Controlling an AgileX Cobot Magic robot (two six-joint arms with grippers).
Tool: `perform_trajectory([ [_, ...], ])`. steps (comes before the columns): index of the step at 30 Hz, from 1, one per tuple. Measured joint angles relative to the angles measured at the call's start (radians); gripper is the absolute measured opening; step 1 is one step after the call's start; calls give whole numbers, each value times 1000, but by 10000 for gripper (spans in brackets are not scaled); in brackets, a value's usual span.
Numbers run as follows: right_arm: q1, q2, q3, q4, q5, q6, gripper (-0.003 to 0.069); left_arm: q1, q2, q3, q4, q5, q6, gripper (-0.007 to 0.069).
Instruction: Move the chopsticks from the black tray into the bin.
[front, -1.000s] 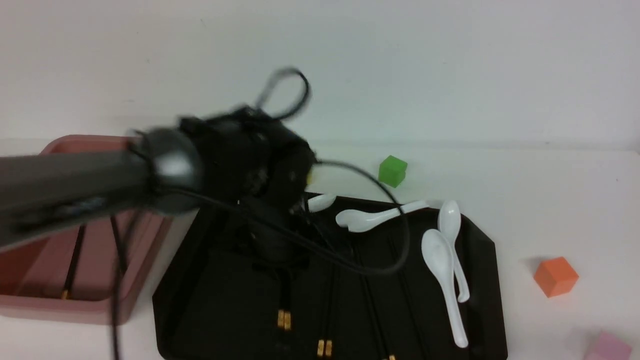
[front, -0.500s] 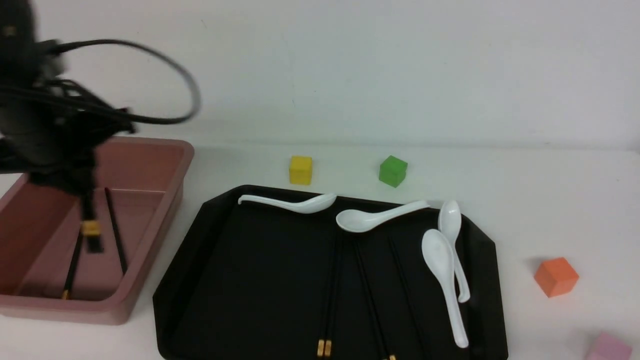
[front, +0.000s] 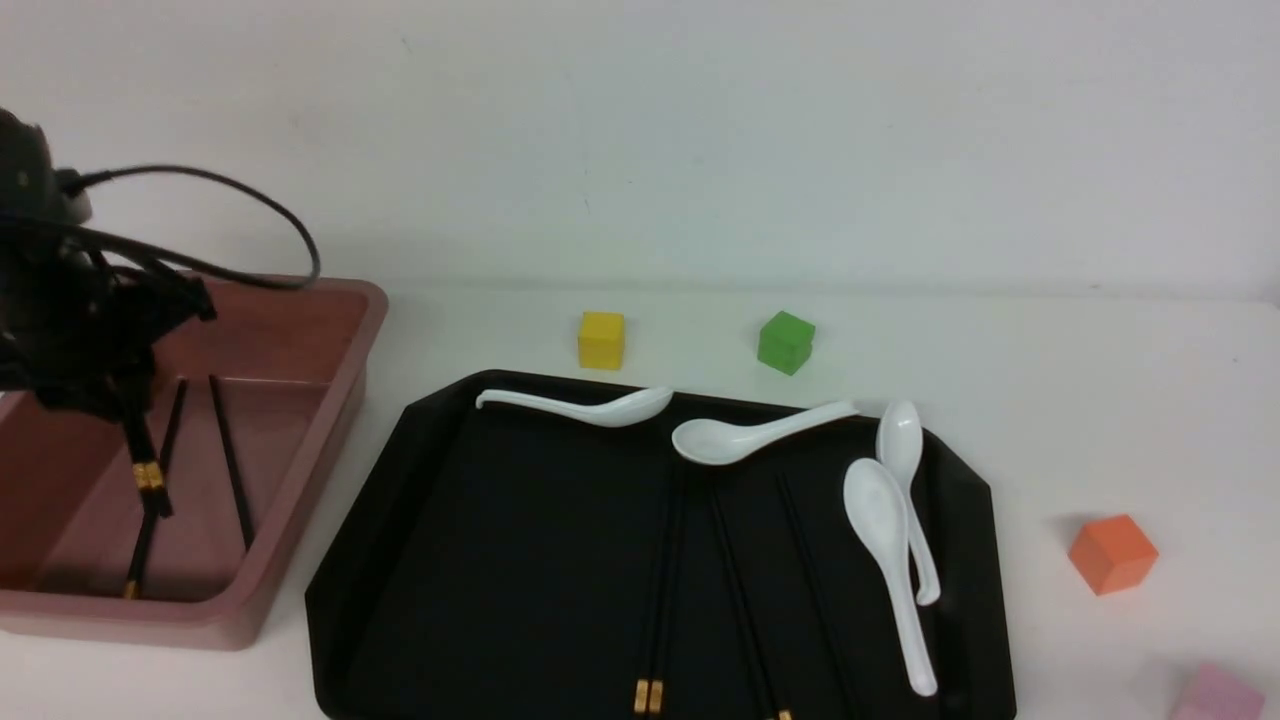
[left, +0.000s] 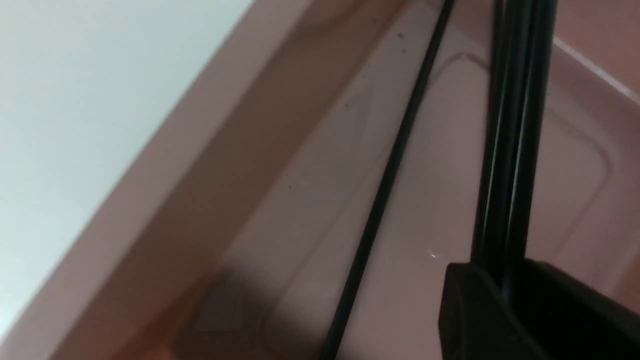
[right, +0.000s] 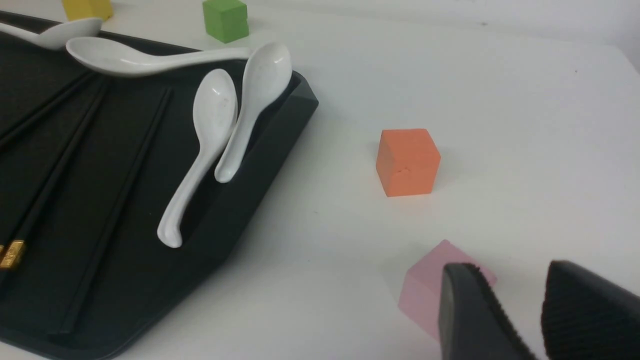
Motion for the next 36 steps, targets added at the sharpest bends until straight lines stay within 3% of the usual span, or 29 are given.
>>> perform_trajectory([
  [4,0,0,0,0,0,0,242,0,28,1,-5,-4,2,291],
  [7,0,0,0,0,0,0,242,0,19,1,-13,0,24,304],
  [9,0,0,0,0,0,0,242,0,-2,1,-41,19,57,259],
  [14,0,0,0,0,0,0,242,0,-112,2,-146,151,183,9],
  [15,0,0,0,0,0,0,242,0,-136,5,-166,175,200,-9],
  [22,0,0,0,0,0,0,242,0,-423,253,-515,224,493,-13],
  [24,0,0,0,0,0,0,242,0,-476,311,-550,218,529,-13],
  [31,0,0,0,0,0,0,242,0,-900,713,-753,53,718,-13],
  [36,0,0,0,0,0,0,242,0,-1285,971,-913,-167,810,-13],
])
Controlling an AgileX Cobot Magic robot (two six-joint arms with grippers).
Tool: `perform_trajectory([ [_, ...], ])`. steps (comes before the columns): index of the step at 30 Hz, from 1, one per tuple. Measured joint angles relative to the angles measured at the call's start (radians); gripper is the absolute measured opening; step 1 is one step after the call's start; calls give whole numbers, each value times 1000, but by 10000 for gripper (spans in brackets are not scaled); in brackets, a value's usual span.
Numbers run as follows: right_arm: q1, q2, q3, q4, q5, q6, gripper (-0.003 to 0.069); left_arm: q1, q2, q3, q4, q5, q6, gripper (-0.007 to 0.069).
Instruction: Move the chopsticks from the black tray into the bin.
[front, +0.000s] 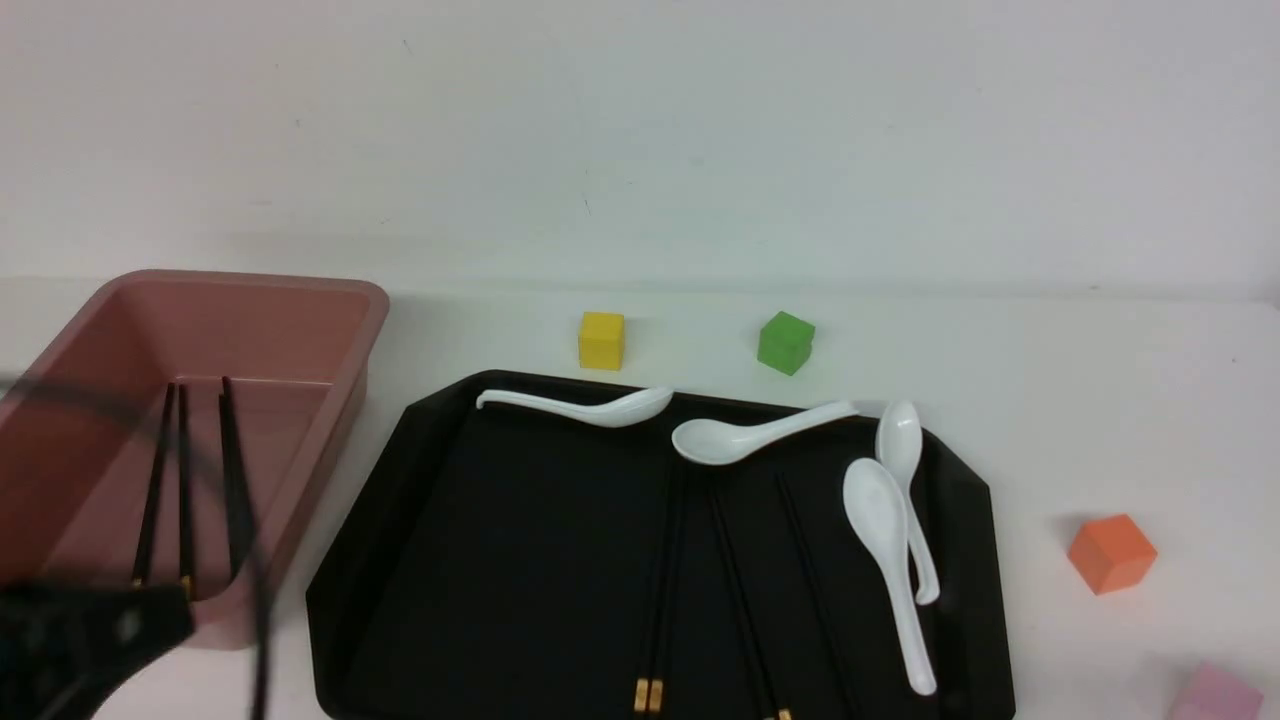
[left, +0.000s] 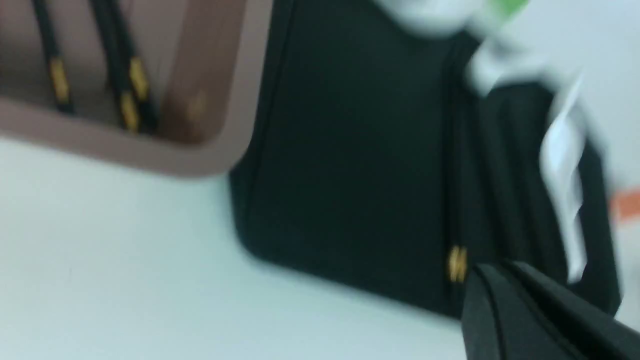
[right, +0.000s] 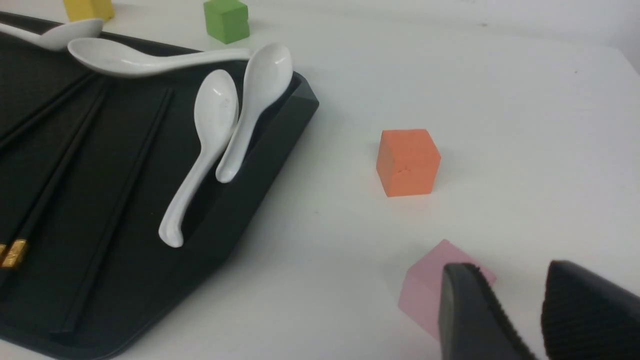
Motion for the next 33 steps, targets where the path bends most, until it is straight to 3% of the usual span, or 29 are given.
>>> perform_trajectory([
  [4,0,0,0,0,0,0,242,0,-209,79,-51,-83,33,-13],
  [9,0,0,0,0,0,0,242,0,-284,85,-156,-162,35,-13],
  [15,0,0,0,0,0,0,242,0,-284,86,-497,-300,20,-13],
  [19,0,0,0,0,0,0,242,0,-284,86,-653,-385,19,-13],
  [33,0,0,0,0,0,0,242,0,-284,86,-715,-425,19,-13],
])
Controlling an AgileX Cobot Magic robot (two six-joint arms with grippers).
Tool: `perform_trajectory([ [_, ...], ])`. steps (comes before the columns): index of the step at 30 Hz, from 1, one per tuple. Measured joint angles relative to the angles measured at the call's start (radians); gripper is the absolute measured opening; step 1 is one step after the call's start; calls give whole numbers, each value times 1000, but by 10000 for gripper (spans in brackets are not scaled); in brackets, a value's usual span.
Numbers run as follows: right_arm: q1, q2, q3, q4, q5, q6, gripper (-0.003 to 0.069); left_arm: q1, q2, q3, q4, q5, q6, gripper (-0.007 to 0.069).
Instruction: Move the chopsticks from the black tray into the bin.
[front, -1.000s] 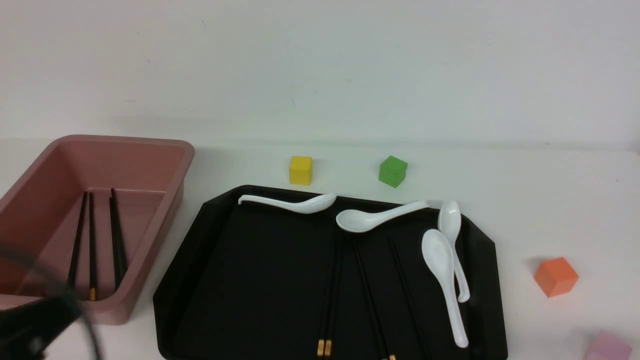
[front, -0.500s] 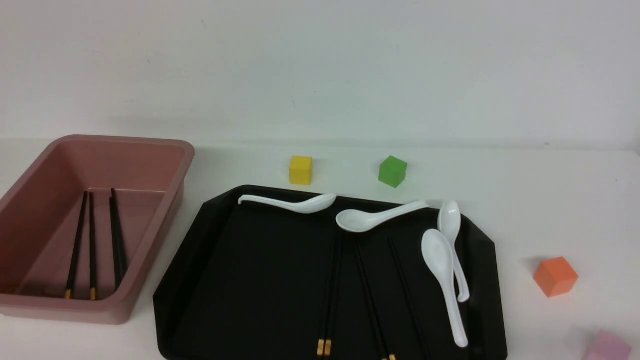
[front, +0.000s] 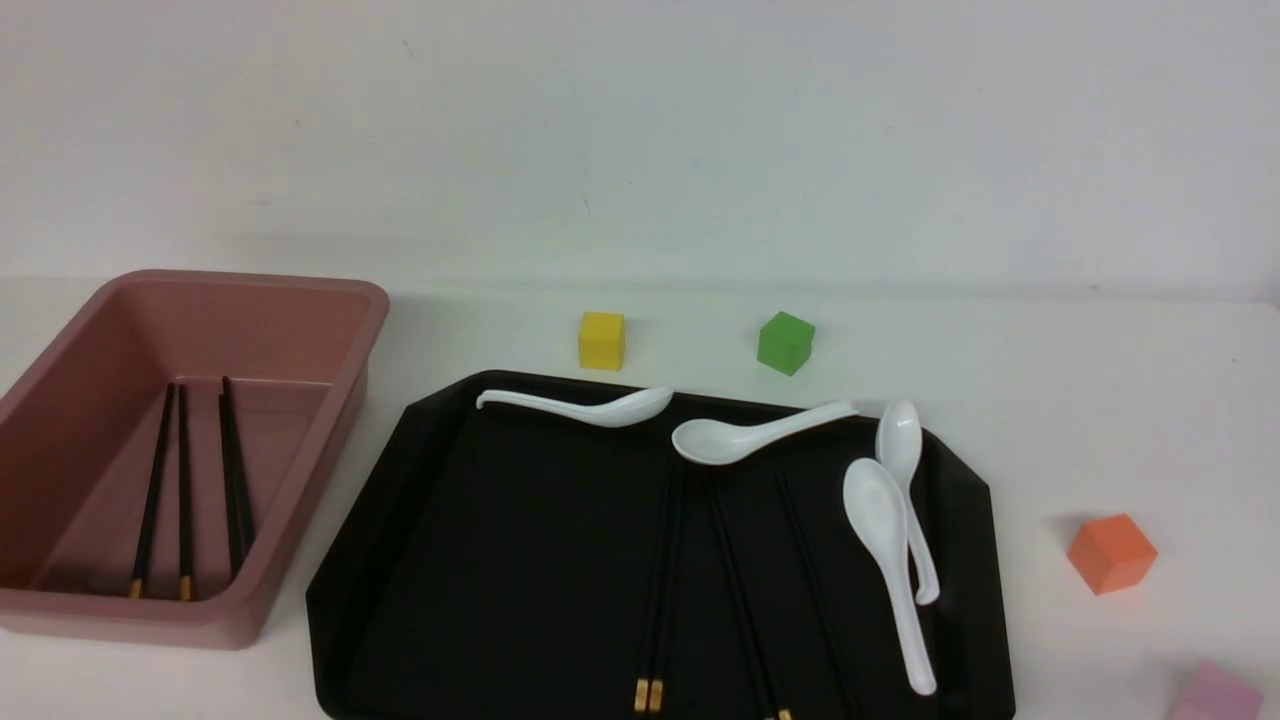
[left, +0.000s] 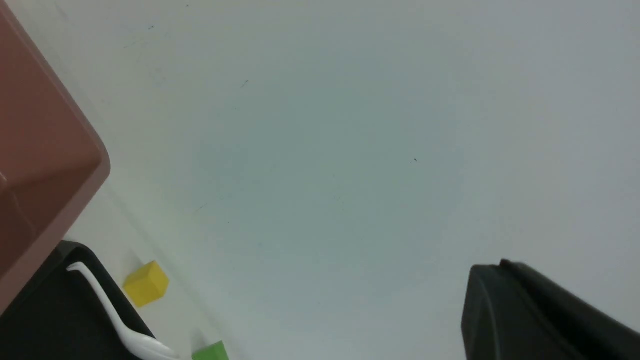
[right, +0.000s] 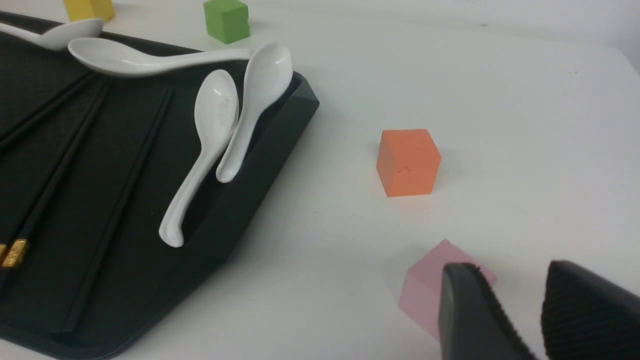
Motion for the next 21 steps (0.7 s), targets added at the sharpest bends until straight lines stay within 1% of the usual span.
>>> perform_trajectory([
  [10,0,0,0,0,0,0,242,0,-26,0,-1,0,0,-13],
  [14,0,0,0,0,0,0,242,0,-83,0,16,0,0,-12],
  [18,0,0,0,0,0,0,242,-1,-127,0,124,5,0,-12],
  [20,0,0,0,0,0,0,242,-31,-152,0,285,14,0,-11],
  [21,0,0,0,0,0,0,242,-48,-156,0,339,17,0,-9],
])
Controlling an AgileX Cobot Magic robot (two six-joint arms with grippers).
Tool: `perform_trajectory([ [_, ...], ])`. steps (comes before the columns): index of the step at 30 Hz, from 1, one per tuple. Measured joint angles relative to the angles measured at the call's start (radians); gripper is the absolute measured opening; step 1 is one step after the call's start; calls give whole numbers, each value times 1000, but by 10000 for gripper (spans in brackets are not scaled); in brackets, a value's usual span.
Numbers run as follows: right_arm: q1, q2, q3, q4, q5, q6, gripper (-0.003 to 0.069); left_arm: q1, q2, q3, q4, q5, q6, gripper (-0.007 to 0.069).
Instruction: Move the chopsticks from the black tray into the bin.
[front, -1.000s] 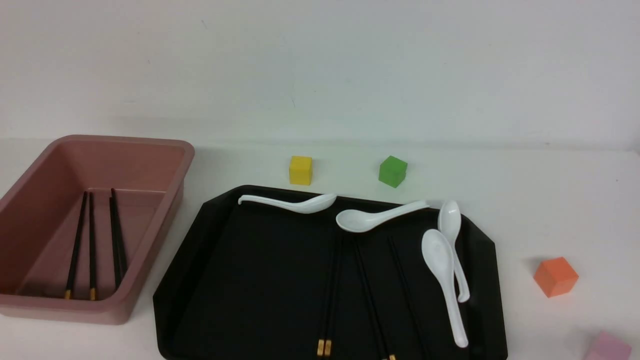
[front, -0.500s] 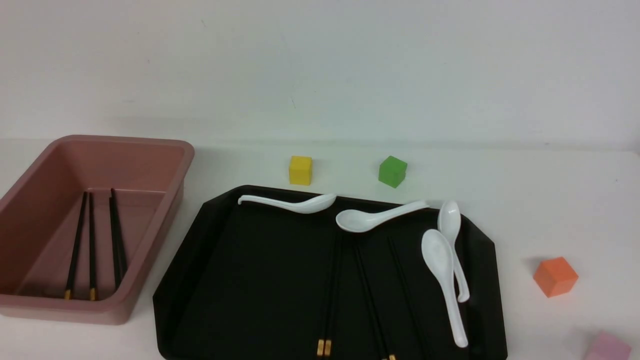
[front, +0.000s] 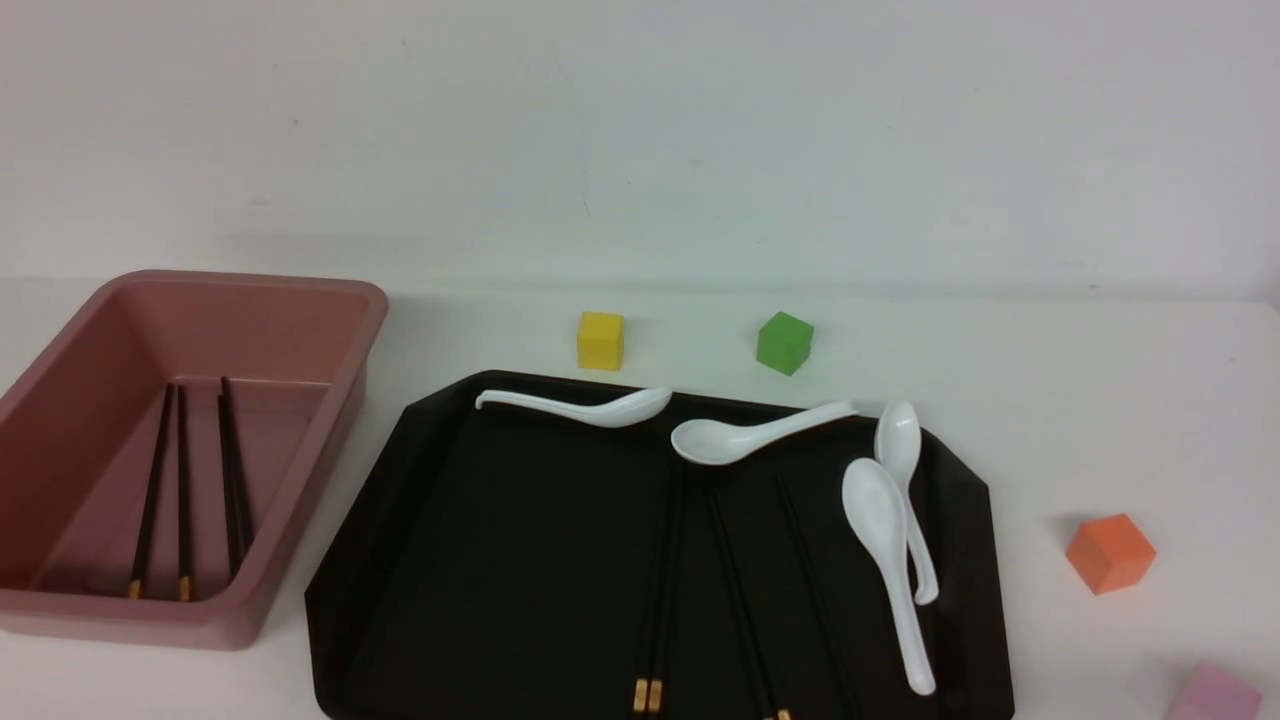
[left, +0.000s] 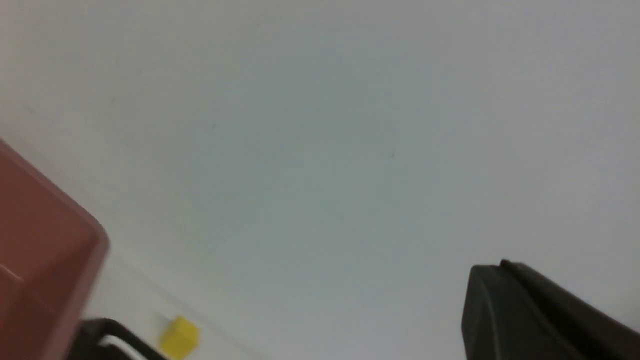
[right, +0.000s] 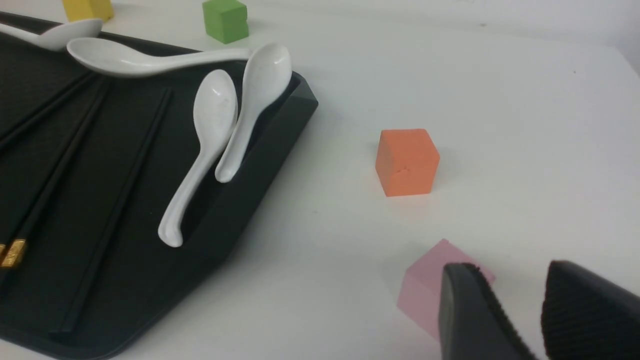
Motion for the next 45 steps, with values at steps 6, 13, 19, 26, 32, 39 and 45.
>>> perform_trajectory([
  [6,0,0,0,0,0,0,242,-95,-6,20,354,43,-3,-8],
  [13,0,0,0,0,0,0,242,-108,-49,205,686,58,-213,-3],
  [19,0,0,0,0,0,0,242,-108,-106,353,953,98,-460,2],
  [26,0,0,0,0,0,0,242,-108,-122,356,1085,161,-556,8],
  [32,0,0,0,0,0,0,242,-108,-122,356,1088,183,-558,8],
  [39,0,0,0,0,0,0,242,-109,-122,356,1088,186,-558,16],
  [45,0,0,0,0,0,0,242,-109,-122,356,1088,186,-558,22],
])
